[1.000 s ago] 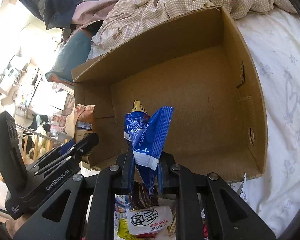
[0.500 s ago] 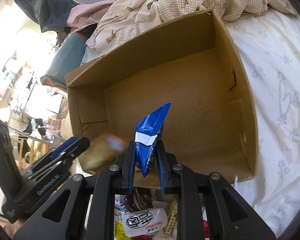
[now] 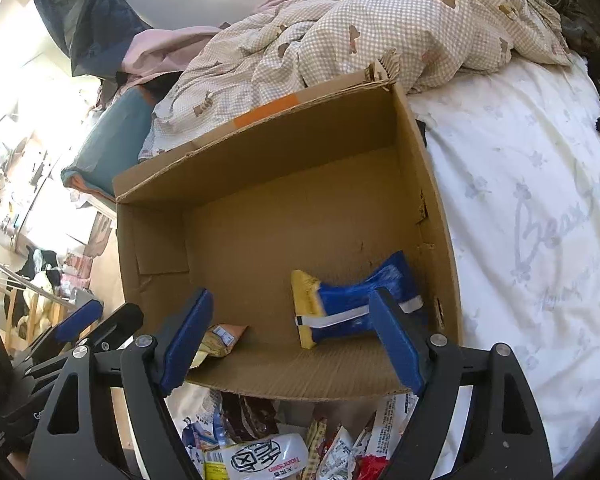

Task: Organize snacks
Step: 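Carry both snacks over the box and open both tools to drop them, then move both tools back to the pile and grasp a blue-white bar with left tool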

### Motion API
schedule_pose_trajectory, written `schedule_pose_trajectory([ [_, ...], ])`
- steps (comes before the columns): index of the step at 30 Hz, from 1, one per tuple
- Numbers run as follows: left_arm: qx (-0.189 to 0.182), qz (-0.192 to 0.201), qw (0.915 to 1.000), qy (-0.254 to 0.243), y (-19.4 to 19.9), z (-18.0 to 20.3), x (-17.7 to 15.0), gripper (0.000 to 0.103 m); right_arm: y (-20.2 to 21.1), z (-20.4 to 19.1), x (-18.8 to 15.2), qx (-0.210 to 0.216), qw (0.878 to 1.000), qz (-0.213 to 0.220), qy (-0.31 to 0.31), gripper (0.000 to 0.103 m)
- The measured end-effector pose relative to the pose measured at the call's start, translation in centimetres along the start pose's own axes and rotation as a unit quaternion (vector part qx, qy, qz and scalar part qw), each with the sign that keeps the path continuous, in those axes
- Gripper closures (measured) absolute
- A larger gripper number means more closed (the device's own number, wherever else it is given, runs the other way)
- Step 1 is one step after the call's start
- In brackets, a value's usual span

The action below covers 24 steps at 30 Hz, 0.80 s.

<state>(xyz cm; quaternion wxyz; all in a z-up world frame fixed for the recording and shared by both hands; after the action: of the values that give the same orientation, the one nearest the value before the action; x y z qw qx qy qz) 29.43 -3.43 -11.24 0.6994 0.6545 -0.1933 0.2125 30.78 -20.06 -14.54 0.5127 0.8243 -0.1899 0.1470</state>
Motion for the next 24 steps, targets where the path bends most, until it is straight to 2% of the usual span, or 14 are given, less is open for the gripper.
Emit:
schedule_pose_trajectory([
  [10,0.005,0.02,0.9997,0.009,1.8,-1.1,-0.2,0.015,1.9,-0.9,0.3,0.005,1.0,0.02,0.012,0.02],
  [17,0.002,0.029,0.9994,0.02,3.8,-1.8,-0.5,0.015,4.3,-1.1,-1.3,0.005,1.0,0.024,0.012,0.02],
  [24,0.001,0.04,0.9988,0.029,6.1,-2.8,-2.3,0.015,6.3,-1.1,-3.3,-0.003,0.999,0.027,0.024,0.02],
])
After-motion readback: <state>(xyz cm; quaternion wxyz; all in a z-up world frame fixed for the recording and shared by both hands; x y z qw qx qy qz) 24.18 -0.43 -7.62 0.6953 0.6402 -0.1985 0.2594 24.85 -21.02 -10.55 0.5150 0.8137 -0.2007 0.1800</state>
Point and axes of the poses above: each gripper's, at about its wrist camera, not at the fingertips, and y roughly against the way its jaws point, z to its right, x to its top, the point moved 9 cm from there along -y, roughly the way its jaws point, and after that the axes turned 1 degree about -z, right-handed, at the moved point
